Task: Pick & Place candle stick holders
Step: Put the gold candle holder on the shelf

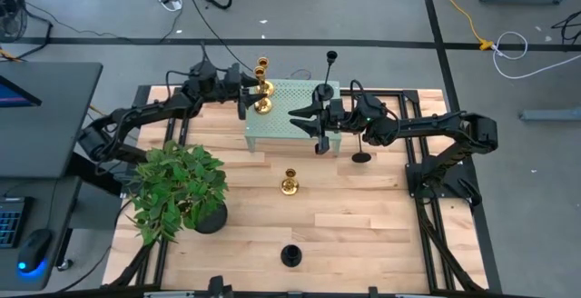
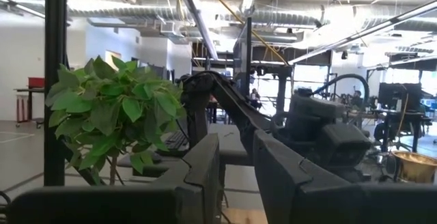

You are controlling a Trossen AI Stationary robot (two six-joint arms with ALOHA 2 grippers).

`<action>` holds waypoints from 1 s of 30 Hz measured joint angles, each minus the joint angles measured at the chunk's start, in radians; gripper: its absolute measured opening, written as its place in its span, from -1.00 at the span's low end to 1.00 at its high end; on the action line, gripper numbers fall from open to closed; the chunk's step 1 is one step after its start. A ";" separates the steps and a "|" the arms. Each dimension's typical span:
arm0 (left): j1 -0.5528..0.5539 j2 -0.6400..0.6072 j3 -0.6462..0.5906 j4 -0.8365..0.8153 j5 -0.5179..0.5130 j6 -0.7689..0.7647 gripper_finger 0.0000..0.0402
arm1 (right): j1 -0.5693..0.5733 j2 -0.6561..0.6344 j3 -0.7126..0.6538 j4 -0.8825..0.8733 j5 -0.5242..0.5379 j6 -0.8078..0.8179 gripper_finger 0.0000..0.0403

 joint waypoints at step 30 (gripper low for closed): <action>-0.003 -0.378 0.000 -0.664 0.081 0.114 0.12 | 0.038 0.000 0.000 -0.413 0.022 -0.029 -0.53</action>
